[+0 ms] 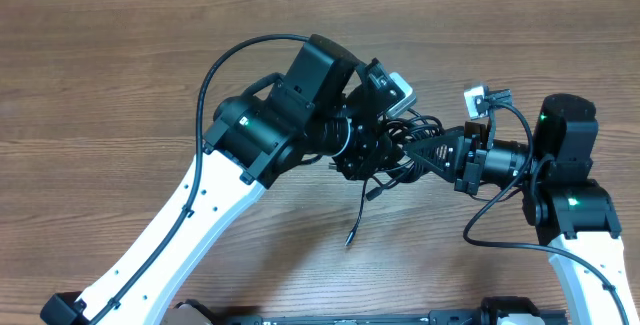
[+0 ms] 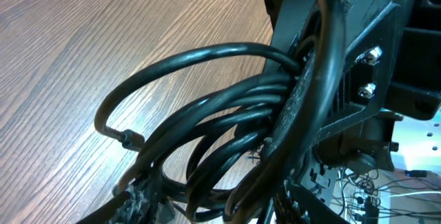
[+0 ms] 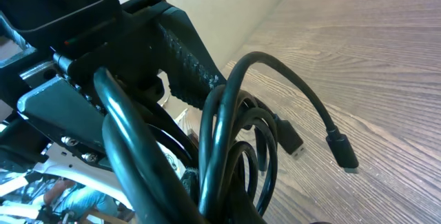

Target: Untangle cables

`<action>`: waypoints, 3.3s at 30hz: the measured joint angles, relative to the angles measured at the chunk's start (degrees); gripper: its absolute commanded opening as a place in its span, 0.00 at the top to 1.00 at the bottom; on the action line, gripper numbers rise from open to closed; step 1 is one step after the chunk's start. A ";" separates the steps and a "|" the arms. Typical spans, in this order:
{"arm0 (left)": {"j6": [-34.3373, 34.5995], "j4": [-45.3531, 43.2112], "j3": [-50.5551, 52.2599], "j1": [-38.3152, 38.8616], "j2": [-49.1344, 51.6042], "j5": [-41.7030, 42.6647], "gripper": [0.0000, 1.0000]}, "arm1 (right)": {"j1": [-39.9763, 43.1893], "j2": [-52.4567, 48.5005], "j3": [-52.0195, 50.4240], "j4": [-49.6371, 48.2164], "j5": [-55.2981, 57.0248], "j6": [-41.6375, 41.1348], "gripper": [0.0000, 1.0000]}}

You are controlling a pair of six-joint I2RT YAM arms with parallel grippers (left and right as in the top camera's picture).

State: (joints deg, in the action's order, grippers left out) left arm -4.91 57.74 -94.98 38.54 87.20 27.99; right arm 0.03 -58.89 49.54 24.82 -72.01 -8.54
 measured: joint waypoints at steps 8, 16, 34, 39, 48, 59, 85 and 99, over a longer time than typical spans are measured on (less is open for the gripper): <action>0.00 0.83 0.00 0.11 -0.09 -3.89 0.48 | -0.02 -0.11 0.00 -0.85 -3.06 0.70 0.96; 0.20 0.79 0.00 0.11 -0.11 -4.66 0.42 | -0.02 -0.33 0.00 -2.34 -4.24 1.07 0.96; 0.44 -0.59 -0.09 0.68 -0.22 -2.36 0.74 | 0.37 -0.59 -0.04 -5.75 -7.80 1.07 0.96; 0.44 -1.60 -0.09 0.57 -0.22 -1.60 0.82 | 0.42 -0.59 -0.04 -5.75 -9.09 1.05 0.89; 0.31 -2.69 -0.09 0.46 -0.20 -0.76 0.96 | 0.35 -0.57 -0.04 -5.66 -11.80 1.03 0.76; 0.44 -1.53 -0.09 0.33 -0.20 -3.78 0.96 | 0.28 -0.52 -0.04 -5.70 -13.75 1.01 0.29; 4.13 3.41 -0.09 0.04 -0.20 -18.84 0.96 | 0.28 -0.46 -0.04 6.47 9.51 1.05 0.22; -0.72 5.31 -0.09 -0.07 -0.17 -15.06 0.96 | 0.31 -0.46 -0.04 6.49 15.15 1.03 0.22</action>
State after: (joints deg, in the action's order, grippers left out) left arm -5.63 63.05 -95.07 38.48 87.02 12.93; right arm 0.34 -59.35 49.50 31.31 -56.86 -7.51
